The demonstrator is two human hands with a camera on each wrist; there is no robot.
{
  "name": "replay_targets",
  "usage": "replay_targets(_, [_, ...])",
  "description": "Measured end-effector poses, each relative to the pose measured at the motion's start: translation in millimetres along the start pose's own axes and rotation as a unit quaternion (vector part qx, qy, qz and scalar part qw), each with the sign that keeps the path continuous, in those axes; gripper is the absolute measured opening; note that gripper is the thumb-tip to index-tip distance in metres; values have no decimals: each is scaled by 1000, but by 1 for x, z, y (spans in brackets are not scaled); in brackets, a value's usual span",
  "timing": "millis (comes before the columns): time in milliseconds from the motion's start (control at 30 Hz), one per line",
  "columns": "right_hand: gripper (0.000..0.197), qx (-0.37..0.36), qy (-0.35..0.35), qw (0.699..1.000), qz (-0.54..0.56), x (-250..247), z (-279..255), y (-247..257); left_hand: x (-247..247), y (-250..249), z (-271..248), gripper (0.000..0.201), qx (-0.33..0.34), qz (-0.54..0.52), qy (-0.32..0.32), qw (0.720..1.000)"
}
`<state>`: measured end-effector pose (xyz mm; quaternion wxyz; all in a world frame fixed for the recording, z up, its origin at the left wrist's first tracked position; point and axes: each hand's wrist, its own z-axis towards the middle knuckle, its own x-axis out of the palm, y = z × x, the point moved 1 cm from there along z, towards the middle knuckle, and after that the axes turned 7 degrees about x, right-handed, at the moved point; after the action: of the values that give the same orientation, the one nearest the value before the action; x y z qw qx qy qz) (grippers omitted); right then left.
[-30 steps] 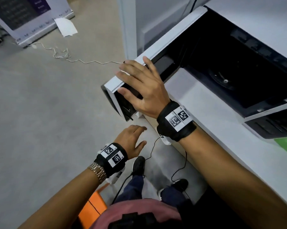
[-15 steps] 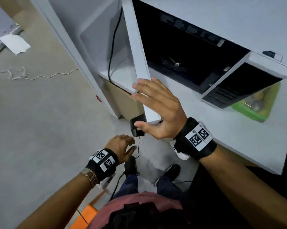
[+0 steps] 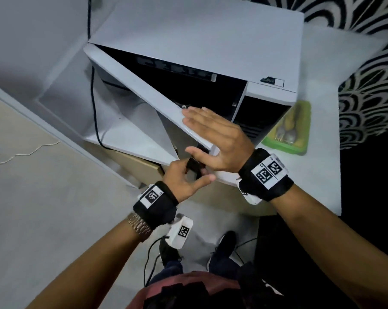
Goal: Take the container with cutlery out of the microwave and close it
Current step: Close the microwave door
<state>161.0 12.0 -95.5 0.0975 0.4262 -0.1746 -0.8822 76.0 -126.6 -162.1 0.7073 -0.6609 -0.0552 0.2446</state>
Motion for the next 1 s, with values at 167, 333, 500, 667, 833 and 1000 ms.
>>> replay_targets(167, [43,37,-67,996,-38,-31,-2,-31,28,7,46,63,-69,-45,-2,997])
replay_targets(333, [27,86,-205,964,-146,-67,-10,-64,52,8,80,47,-87,-63,-23,994])
replay_targets(500, [37,168,-262,916,-251,-85,-12,-95,64,19,108,41,-107,-54,-47,992])
replay_targets(667, [40,222,-264,888,-303,-84,7,-114,72,25,126,36,-117,-45,-72,989])
replay_targets(833, [40,171,-299,895,-282,-82,10,-123,75,28,130,37,-110,-58,-70,990])
replay_targets(1000, [41,156,-306,898,-276,-83,11,-124,77,23,133,43,-103,-60,-69,990])
